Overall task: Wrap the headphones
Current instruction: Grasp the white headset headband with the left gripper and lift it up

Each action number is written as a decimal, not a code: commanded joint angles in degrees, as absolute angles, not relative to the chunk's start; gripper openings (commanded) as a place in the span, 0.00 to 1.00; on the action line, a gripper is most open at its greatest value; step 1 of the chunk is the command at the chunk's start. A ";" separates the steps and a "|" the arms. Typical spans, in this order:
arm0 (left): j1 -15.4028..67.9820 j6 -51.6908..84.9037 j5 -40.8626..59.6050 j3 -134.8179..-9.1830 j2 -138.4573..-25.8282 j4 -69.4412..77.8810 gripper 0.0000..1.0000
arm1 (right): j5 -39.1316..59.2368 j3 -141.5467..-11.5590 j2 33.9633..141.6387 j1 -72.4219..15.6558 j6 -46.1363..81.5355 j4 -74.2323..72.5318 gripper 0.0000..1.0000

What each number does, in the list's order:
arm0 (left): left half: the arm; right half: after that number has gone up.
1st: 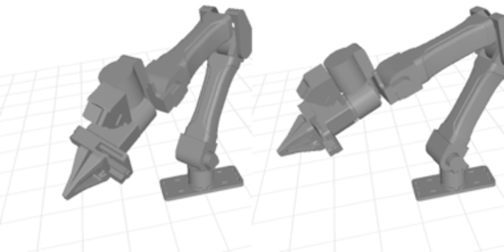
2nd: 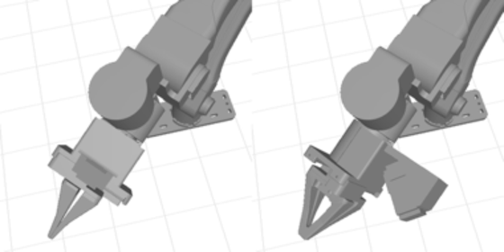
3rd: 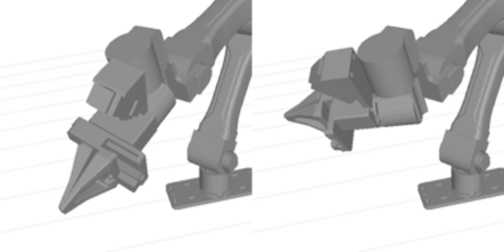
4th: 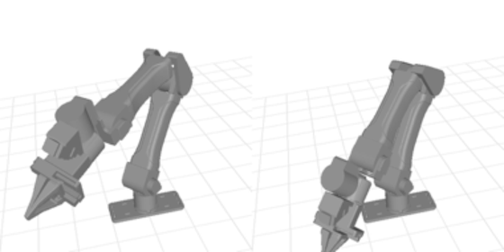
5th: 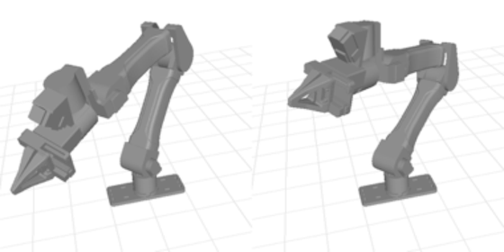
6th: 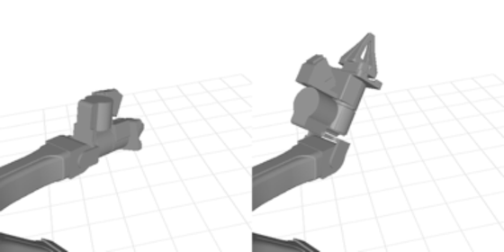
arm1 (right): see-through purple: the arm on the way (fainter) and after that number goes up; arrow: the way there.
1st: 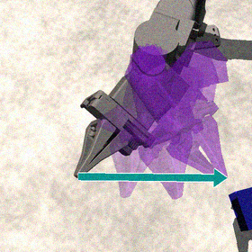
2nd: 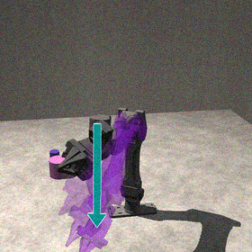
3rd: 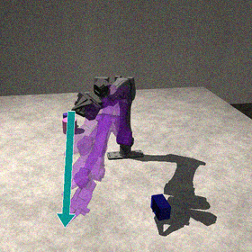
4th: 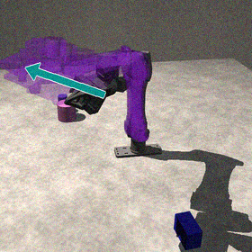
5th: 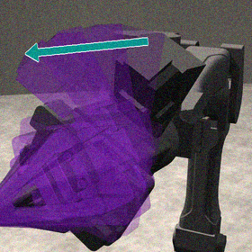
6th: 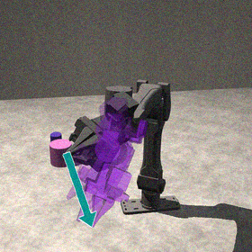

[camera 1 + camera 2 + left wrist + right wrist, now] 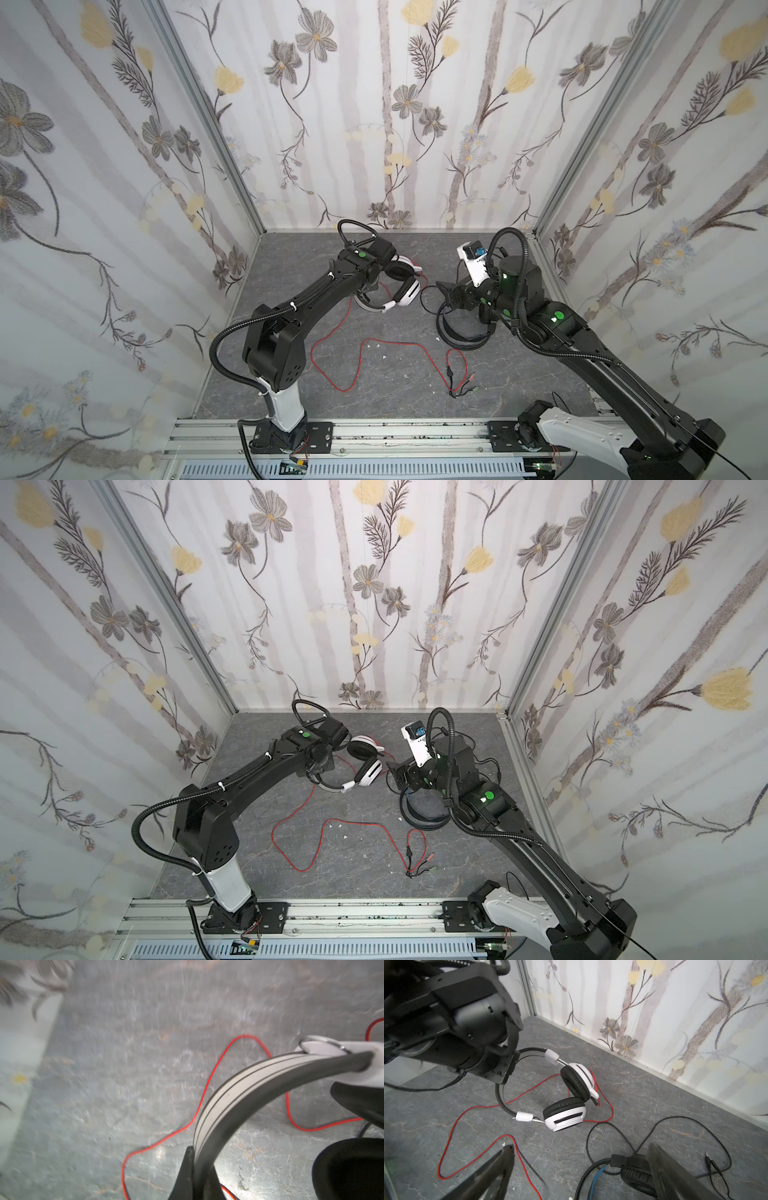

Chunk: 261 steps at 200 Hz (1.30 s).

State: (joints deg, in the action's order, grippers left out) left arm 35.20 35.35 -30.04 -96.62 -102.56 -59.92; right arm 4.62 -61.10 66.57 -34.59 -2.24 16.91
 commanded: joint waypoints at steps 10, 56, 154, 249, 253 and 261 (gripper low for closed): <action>35.33 11.35 -42.76 -102.71 -98.94 -60.63 0.00 | 10.48 -59.65 62.08 -34.62 -3.29 8.89 1.00; 36.95 -3.00 -39.82 -103.43 -89.85 -55.06 0.00 | 11.35 -58.39 56.81 -34.45 -3.91 5.86 1.00; 35.30 -1.05 -16.72 -109.76 -85.02 -62.67 0.00 | 17.35 -60.38 58.91 -34.19 -11.63 16.64 0.99; 32.20 -1.38 -10.87 -103.70 -74.05 -54.99 0.00 | 19.53 -54.70 63.57 -35.13 -11.06 11.69 0.97; 31.92 -1.49 -10.63 -104.10 -74.08 -55.41 0.00 | 19.91 -54.75 64.17 -35.12 -10.86 11.32 0.97; 31.69 -1.95 -10.46 -105.14 -74.33 -56.43 0.00 | 20.94 -55.37 65.46 -35.15 -10.57 10.84 0.96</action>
